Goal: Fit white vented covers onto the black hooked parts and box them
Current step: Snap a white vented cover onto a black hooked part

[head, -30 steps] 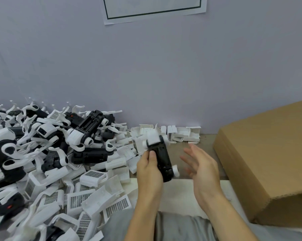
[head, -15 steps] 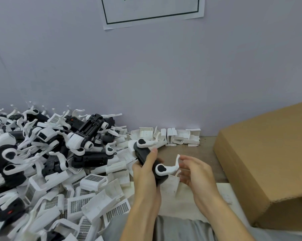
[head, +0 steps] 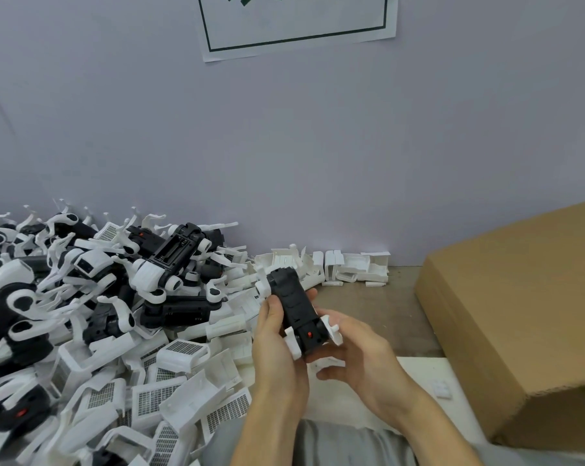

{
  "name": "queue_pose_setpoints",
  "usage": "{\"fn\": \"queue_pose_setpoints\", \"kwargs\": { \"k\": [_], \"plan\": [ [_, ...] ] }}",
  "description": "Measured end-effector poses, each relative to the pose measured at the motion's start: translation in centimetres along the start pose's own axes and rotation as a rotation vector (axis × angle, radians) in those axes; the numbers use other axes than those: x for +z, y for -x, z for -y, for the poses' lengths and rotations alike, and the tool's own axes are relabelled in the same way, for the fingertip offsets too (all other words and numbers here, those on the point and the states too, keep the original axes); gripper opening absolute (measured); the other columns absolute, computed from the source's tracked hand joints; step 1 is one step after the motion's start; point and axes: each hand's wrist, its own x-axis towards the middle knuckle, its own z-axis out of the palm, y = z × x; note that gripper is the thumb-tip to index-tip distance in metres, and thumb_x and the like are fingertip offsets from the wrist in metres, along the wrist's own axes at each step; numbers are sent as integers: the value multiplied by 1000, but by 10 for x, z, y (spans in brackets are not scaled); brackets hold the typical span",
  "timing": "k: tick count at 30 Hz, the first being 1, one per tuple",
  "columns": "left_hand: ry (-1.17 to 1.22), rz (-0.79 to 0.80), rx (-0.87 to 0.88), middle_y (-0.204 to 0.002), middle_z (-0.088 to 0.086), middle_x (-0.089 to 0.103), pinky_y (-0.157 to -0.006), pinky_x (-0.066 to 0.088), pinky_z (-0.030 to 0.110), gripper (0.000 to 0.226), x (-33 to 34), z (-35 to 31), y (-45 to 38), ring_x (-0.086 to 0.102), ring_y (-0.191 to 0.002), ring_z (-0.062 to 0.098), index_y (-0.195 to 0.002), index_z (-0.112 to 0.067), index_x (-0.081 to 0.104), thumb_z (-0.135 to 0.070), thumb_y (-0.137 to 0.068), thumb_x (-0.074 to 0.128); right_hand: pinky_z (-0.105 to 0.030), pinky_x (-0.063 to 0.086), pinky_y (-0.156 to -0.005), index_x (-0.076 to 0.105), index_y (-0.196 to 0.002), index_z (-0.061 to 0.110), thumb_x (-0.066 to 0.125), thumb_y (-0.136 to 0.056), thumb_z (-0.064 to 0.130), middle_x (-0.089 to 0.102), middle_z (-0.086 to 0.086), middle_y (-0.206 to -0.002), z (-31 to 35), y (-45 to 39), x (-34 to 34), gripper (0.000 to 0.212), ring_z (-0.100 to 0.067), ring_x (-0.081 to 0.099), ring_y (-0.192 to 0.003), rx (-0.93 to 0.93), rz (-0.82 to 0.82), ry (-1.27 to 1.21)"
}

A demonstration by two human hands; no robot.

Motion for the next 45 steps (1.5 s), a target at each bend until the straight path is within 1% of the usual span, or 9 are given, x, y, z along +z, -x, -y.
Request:
{"fn": "queue_pose_setpoints", "kwargs": {
  "k": [3, 9, 19, 25, 33, 36, 40, 42, 45],
  "plan": [
    [-48, 4, 11, -111, 12, 75, -58, 54, 35, 36, 2, 0, 1, 67, -79, 28, -116, -13, 67, -38, -101, 45, -32, 49, -65, 70, -116, 8, 56, -77, 33, 67, -13, -93, 3, 0, -1, 48, -24, 61, -78, 24, 34, -71],
    [-140, 46, 88, -99, 17, 60, -72, 39, 42, 52, 2, 0, 3, 49, -85, 30, -101, 6, 57, -40, -78, 61, -30, 44, -64, 64, -121, 0, 54, -94, 7, 65, -8, -88, 8, 3, 0, 30, -18, 61, -69, 99, 89, -104],
    [-72, 98, 52, -105, 24, 64, -69, 46, 39, 33, 1, 1, 5, 55, -87, 32, -91, -13, 74, -40, -75, 64, -31, 40, -68, 60, -129, 7, 44, -93, -12, 64, -15, -99, 7, 4, 1, 45, -20, 57, -76, 109, 119, -136],
    [-92, 96, 51, -109, 25, 70, -62, 48, 35, 41, 2, 1, 5, 59, -77, 28, -99, -9, 72, -42, -76, 63, -32, 43, -68, 60, -127, 9, 53, -69, 0, 62, -13, -94, 7, 4, 0, 60, -25, 55, -85, 113, 150, -95],
    [-103, 92, 30, -101, 20, 64, -51, 45, 29, 51, 1, 1, 4, 52, -82, 33, -105, -1, 65, -42, -76, 62, -33, 46, -71, 58, -128, 6, 56, -70, 2, 64, -11, -89, 4, 2, 1, 59, -24, 55, -81, 127, 109, -101],
    [-84, 96, 21, -100, 20, 62, -43, 42, 25, 51, 1, 2, 4, 54, -72, 29, -104, 0, 64, -41, -75, 63, -33, 48, -70, 58, -129, 6, 59, -73, 5, 64, -9, -88, 7, 5, 2, 56, -21, 56, -75, 118, 120, -116],
    [-101, 104, 23, -102, 20, 64, -58, 47, 33, 39, 0, 3, 3, 57, -78, 30, -96, -9, 71, -41, -75, 63, -35, 48, -75, 60, -130, 9, 53, -94, -2, 66, -12, -97, 8, 6, 2, 38, -22, 57, -80, 108, 109, -112],
    [-95, 95, 25, -102, 20, 63, -66, 45, 38, 39, 1, 3, 3, 53, -84, 33, -95, -8, 70, -41, -75, 64, -36, 49, -78, 58, -131, 8, 55, -90, -4, 66, -14, -99, 7, 5, 1, 43, -25, 58, -85, 106, 125, -108],
    [-96, 95, 28, -102, 21, 65, -57, 47, 33, 38, 3, 2, 3, 55, -79, 32, -94, -10, 72, -42, -75, 63, -35, 49, -78, 56, -131, 6, 57, -74, 1, 66, -13, -96, 8, 5, 1, 56, -26, 56, -87, 108, 155, -90]
  ]
}}
